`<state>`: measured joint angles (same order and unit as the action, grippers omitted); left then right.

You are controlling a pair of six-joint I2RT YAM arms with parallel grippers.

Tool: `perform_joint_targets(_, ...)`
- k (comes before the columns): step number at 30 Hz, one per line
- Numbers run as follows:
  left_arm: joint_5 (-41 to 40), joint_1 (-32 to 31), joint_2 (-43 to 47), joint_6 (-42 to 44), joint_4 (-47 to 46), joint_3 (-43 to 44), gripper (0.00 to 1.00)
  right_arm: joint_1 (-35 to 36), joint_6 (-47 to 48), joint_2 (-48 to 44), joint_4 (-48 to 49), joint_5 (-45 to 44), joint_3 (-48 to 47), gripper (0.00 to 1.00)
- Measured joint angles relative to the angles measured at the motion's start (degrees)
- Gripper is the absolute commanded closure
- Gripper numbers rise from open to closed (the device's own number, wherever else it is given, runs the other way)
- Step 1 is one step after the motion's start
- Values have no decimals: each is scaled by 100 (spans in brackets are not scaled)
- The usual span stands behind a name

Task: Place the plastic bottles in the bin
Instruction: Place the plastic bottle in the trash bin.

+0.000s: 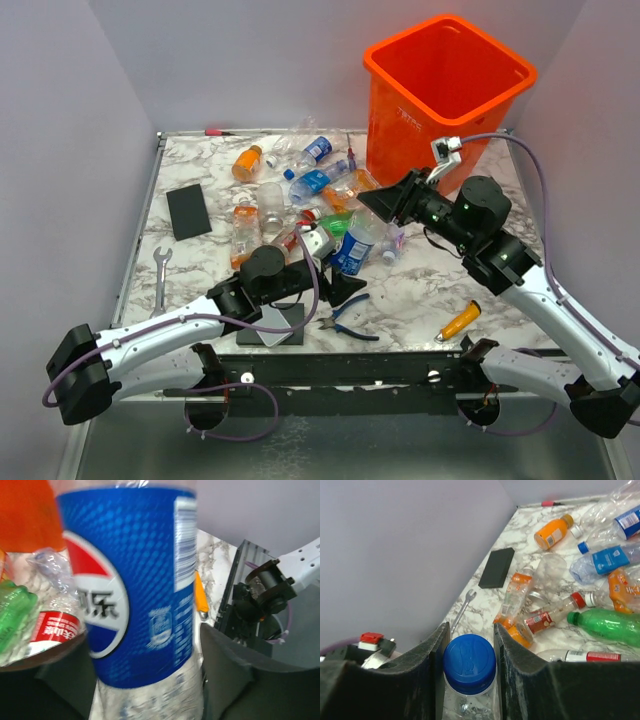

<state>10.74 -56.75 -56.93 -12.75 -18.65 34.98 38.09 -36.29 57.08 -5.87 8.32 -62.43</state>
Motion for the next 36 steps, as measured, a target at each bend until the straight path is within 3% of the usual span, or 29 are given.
perform_joint_targets(1,24,0,-9,11,11,0,45,0,20,66,-26,57,-13,98)
perform_joint_targets(6,46,0,-37,11,120,0,62,0,101,157,-153,170,-13,58)
perform_joint_targets(13,2,0,-35,39,76,2,70,0,-111,-131,-87,162,184,40)
perform_joint_targets(30,-173,0,46,63,68,0,71,11,-592,-382,667,-267,737,42)
perform_joint_targets(36,-181,2,46,81,83,-9,68,13,-640,-234,1003,-343,730,75)
